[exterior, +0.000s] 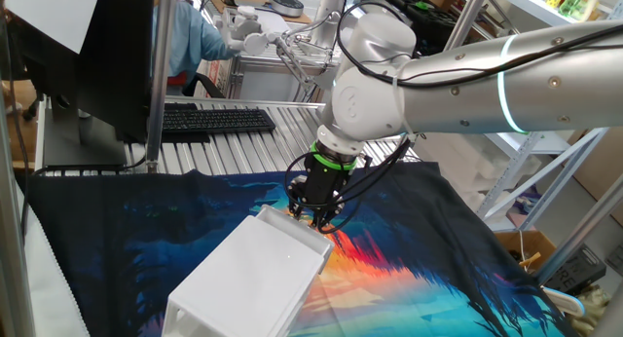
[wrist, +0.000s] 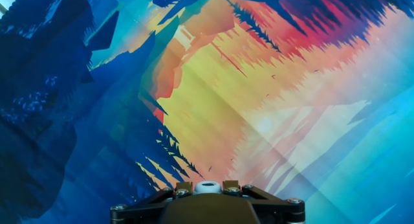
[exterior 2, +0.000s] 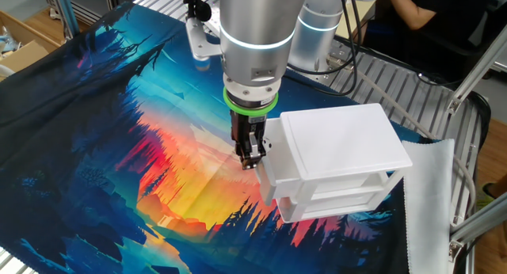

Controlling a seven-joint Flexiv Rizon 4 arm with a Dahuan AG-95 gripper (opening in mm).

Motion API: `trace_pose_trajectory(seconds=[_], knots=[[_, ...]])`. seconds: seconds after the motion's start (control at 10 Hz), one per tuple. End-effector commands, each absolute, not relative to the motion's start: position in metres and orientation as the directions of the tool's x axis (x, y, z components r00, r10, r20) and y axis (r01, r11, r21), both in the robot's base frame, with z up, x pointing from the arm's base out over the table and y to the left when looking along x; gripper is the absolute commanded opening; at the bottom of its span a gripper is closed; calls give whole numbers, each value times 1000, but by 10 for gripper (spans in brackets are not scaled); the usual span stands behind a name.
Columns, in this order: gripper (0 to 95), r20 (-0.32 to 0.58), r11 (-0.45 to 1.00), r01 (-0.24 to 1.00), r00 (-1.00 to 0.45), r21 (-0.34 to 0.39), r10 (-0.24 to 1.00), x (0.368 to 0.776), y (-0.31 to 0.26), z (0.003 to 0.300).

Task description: Grasp the handle and close the drawer

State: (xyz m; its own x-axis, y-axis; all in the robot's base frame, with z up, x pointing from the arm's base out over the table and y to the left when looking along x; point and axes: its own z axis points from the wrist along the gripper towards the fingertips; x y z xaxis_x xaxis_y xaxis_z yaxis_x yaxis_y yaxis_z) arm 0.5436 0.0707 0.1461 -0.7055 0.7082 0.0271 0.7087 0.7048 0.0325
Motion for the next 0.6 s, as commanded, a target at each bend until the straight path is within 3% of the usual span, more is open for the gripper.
trace_pose_trajectory(seconds=[0.1, 0.6], knots=[[0, 30, 705, 709, -706, 32, 708, 544, 71, 146], [0, 29, 705, 708, -706, 33, 708, 542, 72, 145]])
